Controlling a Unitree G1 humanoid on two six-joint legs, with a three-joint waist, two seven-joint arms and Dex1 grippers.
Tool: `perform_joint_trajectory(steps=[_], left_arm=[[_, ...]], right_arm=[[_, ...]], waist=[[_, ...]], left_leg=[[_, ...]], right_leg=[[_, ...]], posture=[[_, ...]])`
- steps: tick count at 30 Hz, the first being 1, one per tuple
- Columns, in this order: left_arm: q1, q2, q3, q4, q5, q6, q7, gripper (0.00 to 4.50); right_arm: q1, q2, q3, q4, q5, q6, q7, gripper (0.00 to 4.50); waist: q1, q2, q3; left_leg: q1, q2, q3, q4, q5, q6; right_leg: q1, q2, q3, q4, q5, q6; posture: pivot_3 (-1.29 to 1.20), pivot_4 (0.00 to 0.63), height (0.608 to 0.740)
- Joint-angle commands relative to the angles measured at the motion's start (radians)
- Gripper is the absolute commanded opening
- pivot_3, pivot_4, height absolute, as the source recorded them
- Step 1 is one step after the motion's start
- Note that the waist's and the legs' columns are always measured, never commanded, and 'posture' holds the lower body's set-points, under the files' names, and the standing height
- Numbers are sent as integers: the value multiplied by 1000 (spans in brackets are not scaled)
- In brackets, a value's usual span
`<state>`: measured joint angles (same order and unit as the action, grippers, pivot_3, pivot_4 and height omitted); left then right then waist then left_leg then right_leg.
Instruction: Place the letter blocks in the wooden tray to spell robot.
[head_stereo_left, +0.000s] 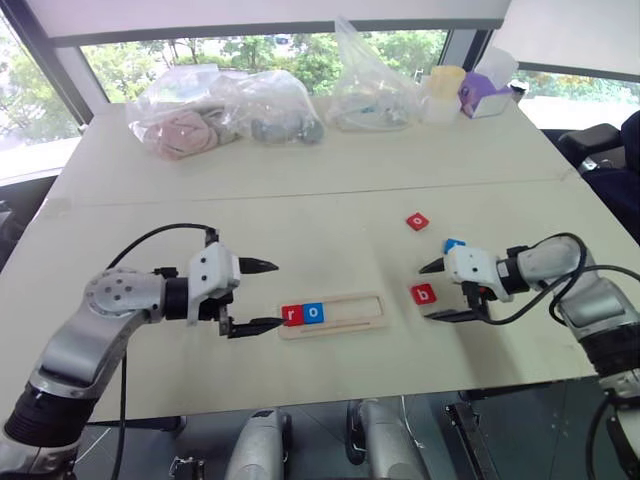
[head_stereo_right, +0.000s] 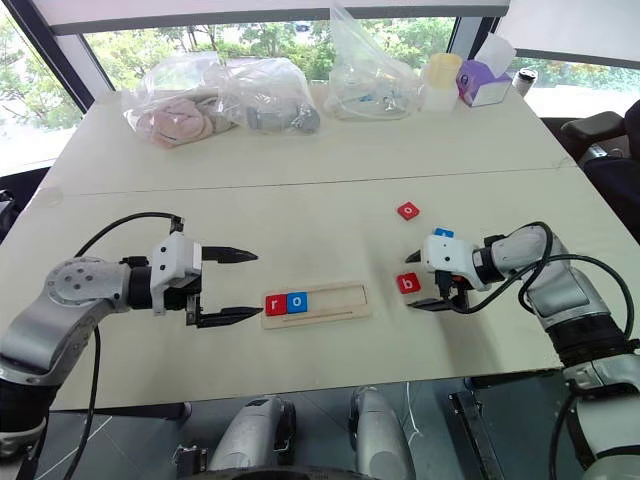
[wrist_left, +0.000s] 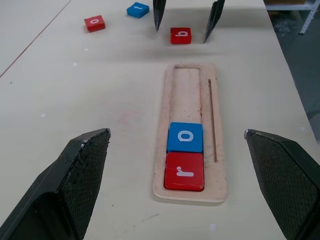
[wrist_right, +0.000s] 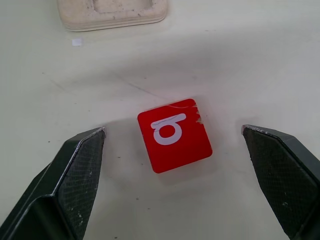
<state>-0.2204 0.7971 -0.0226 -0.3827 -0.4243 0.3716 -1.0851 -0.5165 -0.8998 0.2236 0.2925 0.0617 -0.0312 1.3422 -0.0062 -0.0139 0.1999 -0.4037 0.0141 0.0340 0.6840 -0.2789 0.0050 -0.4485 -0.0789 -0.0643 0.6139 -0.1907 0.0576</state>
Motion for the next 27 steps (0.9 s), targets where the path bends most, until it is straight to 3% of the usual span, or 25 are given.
perform_joint_trajectory(steps=[1,4,11,19,27], left_arm=[[-20,11,15,-50,-17,22,10,4500],[-23,11,17,-56,-17,31,15,4500],[-23,7,18,-61,-14,32,22,4500],[-12,7,20,-66,-12,28,29,4500],[-3,4,14,-66,-12,21,24,4500]], right_arm=[[-31,12,-2,56,-25,-37,-3,4462],[-50,23,7,103,-45,-64,-1,4462],[-63,42,17,145,-64,-87,13,1202],[-35,59,-9,-7,-1,16,39,1152],[-33,112,0,-381,135,357,27,1152]], waist=[[-1,0,0],[-2,0,0],[-3,0,0],[-5,0,0],[-2,0,0]], left_leg=[[1,0,0,0,0,0],[6,0,0,0,0,0],[12,0,0,0,0,0],[13,1,0,-1,0,0],[12,1,0,-1,0,0]], right_leg=[[1,0,0,0,0,0],[5,0,0,0,-1,0],[11,0,1,0,-2,1],[11,0,2,0,-2,1],[9,0,2,1,-2,1]], posture=[[0,150,740],[0,150,740],[0,150,740],[0,150,740],[0,150,740]])
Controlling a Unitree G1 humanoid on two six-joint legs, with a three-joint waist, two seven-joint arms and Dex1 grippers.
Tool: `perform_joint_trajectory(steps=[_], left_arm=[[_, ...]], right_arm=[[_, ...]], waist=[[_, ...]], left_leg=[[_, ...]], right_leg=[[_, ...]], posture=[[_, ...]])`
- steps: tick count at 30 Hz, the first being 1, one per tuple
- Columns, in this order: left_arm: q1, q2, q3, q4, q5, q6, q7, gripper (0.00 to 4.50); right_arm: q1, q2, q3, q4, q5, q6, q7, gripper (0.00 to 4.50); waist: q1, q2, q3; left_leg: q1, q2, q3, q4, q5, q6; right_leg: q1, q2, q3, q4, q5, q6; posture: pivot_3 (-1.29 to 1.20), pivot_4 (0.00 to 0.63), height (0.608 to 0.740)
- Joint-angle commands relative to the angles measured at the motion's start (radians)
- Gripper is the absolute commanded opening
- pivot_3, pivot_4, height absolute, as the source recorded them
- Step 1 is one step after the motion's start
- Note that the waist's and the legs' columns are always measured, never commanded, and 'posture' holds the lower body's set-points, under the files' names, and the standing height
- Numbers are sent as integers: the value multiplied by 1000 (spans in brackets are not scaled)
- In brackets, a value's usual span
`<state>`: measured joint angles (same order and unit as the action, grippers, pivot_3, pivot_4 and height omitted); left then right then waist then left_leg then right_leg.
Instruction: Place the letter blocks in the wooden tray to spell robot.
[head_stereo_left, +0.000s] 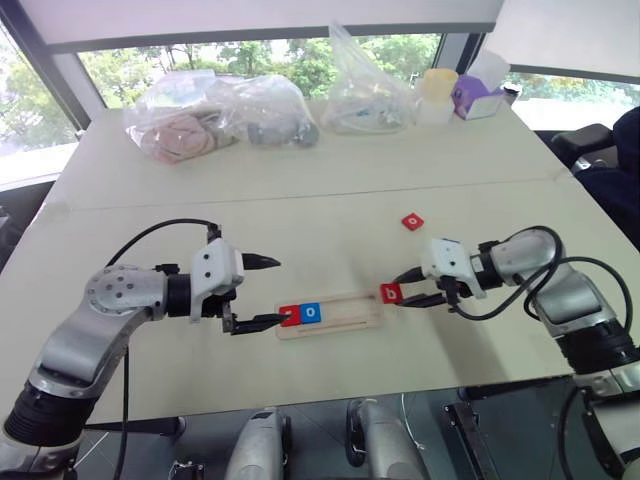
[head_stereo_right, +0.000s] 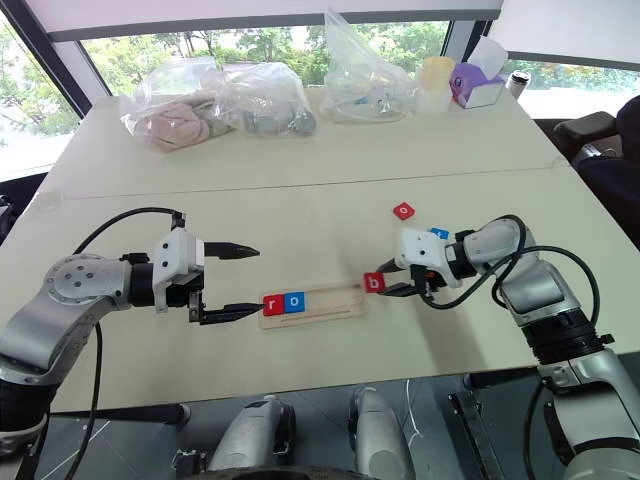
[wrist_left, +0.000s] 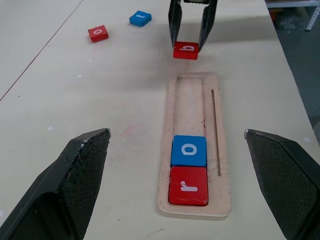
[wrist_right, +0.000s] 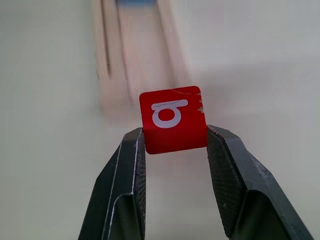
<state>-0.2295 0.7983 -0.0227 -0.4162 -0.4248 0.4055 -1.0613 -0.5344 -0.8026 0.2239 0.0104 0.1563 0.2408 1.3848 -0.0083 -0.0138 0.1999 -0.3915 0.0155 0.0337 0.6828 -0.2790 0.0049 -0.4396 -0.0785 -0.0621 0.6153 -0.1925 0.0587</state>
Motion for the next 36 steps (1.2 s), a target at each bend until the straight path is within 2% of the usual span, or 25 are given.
perform_joint_trajectory(steps=[1,12,36], left_arm=[[11,4,15,-38,-14,-13,0,4500],[122,69,62,-84,-17,-33,-43,4500],[128,61,61,-92,-13,-38,-13,4500]], right_arm=[[-15,26,7,-118,43,110,-26,1152],[-37,141,127,-128,-37,161,-134,1152],[-52,198,190,-88,-93,122,-168,1152]], waist=[[2,0,0],[0,0,0],[-1,0,0]], left_leg=[[0,0,0,0,0,0],[-2,0,0,0,0,0],[-2,0,1,0,0,0]], right_leg=[[0,0,0,0,0,0],[-2,-1,0,-1,0,0],[-2,-1,0,-1,0,0]], posture=[[0,150,740],[0,150,740],[0,150,740]])
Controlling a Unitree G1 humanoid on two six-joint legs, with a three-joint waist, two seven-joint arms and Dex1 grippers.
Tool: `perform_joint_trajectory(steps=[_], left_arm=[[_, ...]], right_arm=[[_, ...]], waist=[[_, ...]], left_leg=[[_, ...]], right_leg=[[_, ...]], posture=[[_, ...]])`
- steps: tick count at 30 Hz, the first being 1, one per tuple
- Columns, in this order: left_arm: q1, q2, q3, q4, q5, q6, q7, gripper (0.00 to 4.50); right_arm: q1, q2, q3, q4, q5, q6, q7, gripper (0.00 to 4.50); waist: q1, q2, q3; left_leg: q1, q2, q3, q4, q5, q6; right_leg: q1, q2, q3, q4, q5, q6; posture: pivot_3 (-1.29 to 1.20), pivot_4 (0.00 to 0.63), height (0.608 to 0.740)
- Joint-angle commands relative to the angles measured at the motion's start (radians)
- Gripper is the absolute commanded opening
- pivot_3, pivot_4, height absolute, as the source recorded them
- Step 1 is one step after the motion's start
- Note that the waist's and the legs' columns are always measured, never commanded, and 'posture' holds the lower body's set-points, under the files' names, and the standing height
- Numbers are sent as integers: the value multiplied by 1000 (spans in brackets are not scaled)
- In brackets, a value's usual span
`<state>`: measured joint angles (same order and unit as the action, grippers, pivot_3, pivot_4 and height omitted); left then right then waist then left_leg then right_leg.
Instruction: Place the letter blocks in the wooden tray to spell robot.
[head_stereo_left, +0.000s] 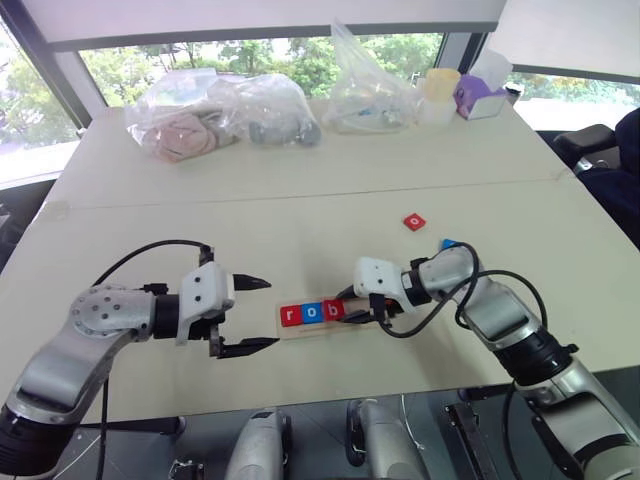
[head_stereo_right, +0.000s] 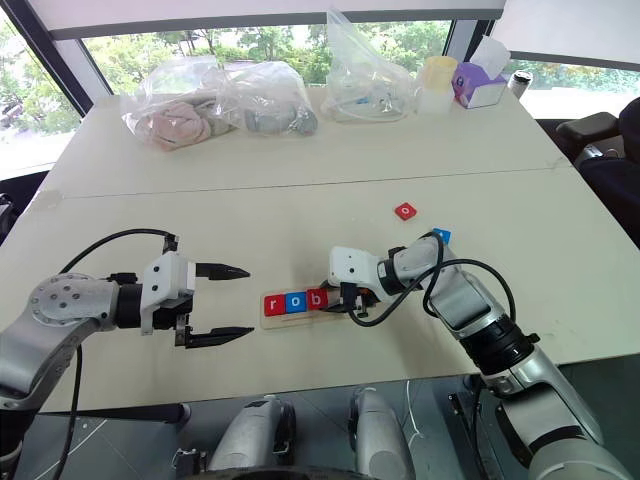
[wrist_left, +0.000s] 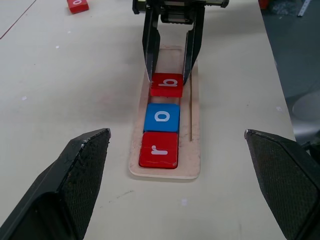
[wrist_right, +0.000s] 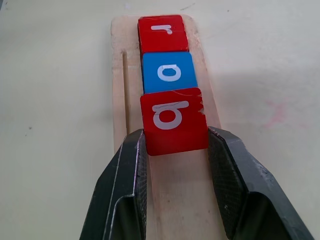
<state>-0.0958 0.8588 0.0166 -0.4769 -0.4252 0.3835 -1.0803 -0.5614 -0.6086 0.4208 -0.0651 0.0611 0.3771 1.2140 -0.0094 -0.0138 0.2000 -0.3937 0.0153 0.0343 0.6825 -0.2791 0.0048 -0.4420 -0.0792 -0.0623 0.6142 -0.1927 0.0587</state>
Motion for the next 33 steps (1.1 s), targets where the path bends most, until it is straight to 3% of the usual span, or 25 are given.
perform_joint_trajectory(steps=[1,7,13,14,21,26,33], left_arm=[[-7,0,21,-31,-12,-16,7,4500],[-14,-6,13,-29,-10,-15,15,4500],[-22,-12,6,-25,-7,-14,19,4500],[-23,-12,5,-25,-7,-14,20,4500],[-30,-19,1,-19,-3,-16,20,4500],[-30,-23,-1,-19,-2,-18,19,4500],[-33,-33,-8,-15,1,-21,22,4500]], right_arm=[[-25,4,-6,-11,1,-15,4,1152],[-27,4,-3,-4,-6,-21,7,1152],[-24,3,-4,-8,-7,-18,12,4254],[-24,2,-5,-11,-6,-15,13,4450],[-56,22,-66,-22,30,25,-26,4450],[-101,42,-166,21,43,45,-134,4450],[-155,131,-365,226,-54,190,-610,4450]], waist=[[0,0,0],[0,0,0],[0,0,0],[0,0,0],[-1,0,0],[0,0,0],[5,0,0]], left_leg=[[0,0,0,0,0,0],[0,0,0,0,0,0],[0,0,0,0,0,0],[0,0,0,0,0,0],[0,0,0,0,0,0],[0,0,0,0,0,0],[-1,0,0,0,0,0]], right_leg=[[0,0,0,0,0,0],[0,0,0,0,0,0],[0,0,0,0,0,0],[0,0,0,0,0,0],[0,0,0,0,0,0],[0,0,0,0,0,0],[-1,-1,0,0,2,-3]], posture=[[0,150,740],[0,150,740],[0,150,740],[0,150,740],[0,150,740],[0,150,740],[0,150,740]])
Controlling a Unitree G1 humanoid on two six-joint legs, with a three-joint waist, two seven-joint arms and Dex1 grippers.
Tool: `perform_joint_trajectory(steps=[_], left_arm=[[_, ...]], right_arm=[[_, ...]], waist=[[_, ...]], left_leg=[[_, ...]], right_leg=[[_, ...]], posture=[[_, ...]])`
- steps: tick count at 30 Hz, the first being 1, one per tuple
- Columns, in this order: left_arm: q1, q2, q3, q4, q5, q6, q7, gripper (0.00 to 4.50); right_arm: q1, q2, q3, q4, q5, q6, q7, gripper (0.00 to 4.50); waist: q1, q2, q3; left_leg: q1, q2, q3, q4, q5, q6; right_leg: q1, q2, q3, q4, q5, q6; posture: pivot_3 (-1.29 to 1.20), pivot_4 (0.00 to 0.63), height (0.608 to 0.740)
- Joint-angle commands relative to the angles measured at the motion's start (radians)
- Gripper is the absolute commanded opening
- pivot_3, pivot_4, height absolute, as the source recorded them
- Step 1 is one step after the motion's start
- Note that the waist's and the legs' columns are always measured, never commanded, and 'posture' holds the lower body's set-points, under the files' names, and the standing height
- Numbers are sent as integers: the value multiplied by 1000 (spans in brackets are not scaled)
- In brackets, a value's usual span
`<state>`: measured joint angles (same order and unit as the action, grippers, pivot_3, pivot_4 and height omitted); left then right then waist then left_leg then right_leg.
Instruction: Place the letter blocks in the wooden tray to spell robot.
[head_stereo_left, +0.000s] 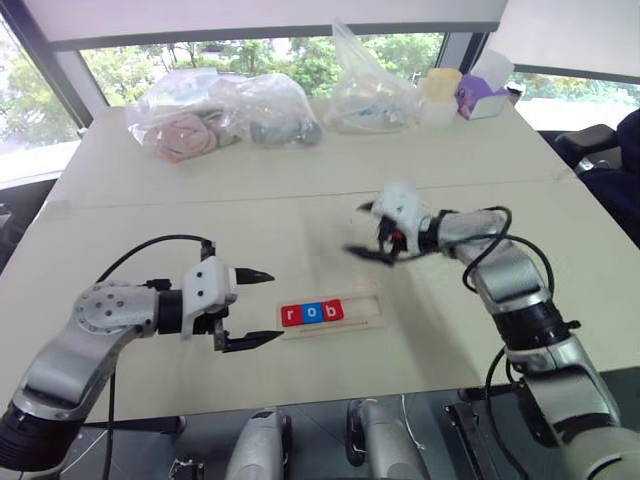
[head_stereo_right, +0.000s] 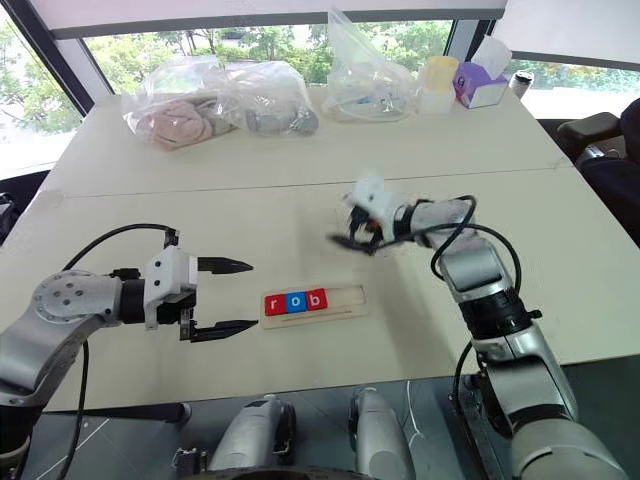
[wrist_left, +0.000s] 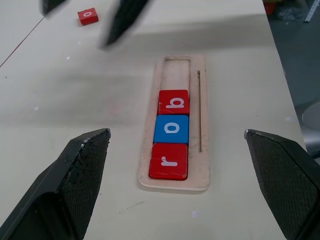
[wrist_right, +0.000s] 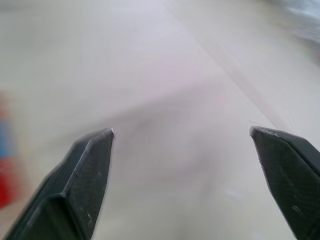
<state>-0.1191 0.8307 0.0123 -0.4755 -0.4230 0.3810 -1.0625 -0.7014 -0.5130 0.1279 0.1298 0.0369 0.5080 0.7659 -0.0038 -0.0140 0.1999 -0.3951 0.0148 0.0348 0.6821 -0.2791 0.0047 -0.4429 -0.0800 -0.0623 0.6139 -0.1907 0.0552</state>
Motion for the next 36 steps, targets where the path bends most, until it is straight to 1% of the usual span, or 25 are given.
perform_joint_trajectory(steps=[1,4,8,14,26,32,36], left_arm=[[-12,-7,-6,-16,0,-18,5,4500],[-22,-12,-12,-11,3,-17,5,4500],[-31,-13,-18,-7,3,-16,5,4500],[-46,-14,-28,-2,2,-13,5,4500],[-54,-11,-30,-7,-2,-4,8,4500],[-61,-11,-29,-8,-2,0,10,4500],[-61,-10,-28,-10,-1,2,13,4500]], right_arm=[[-13,54,-91,36,-31,78,-209,4450],[2,92,-118,31,-29,114,-286,4450],[20,101,-123,41,-36,115,-335,4450],[-2,98,-162,147,-25,101,-401,4450],[-50,85,-186,317,9,20,-371,4450],[-123,89,-192,495,26,-13,-324,4450],[-156,91,-190,577,30,-28,-298,4450]], waist=[[-4,0,0],[-10,0,0],[-9,0,0],[-8,0,0],[-11,0,0],[-11,0,0],[-12,0,0]], left_leg=[[0,0,0,0,0,0],[-4,0,0,-1,0,0],[-4,0,0,-1,0,0],[-4,0,0,0,0,0],[-4,0,-1,-1,0,0],[-4,0,0,-1,0,0],[-4,0,0,-1,0,0]], right_leg=[[0,0,0,0,0,0],[-4,0,0,0,1,0],[-4,1,0,0,1,0],[-3,1,0,0,0,0],[-3,2,0,0,0,2],[-3,2,1,0,0,0],[-3,2,1,0,1,0]], posture=[[0,150,740],[0,150,740],[0,150,740],[0,150,740],[0,150,740],[0,150,740],[0,150,740]])
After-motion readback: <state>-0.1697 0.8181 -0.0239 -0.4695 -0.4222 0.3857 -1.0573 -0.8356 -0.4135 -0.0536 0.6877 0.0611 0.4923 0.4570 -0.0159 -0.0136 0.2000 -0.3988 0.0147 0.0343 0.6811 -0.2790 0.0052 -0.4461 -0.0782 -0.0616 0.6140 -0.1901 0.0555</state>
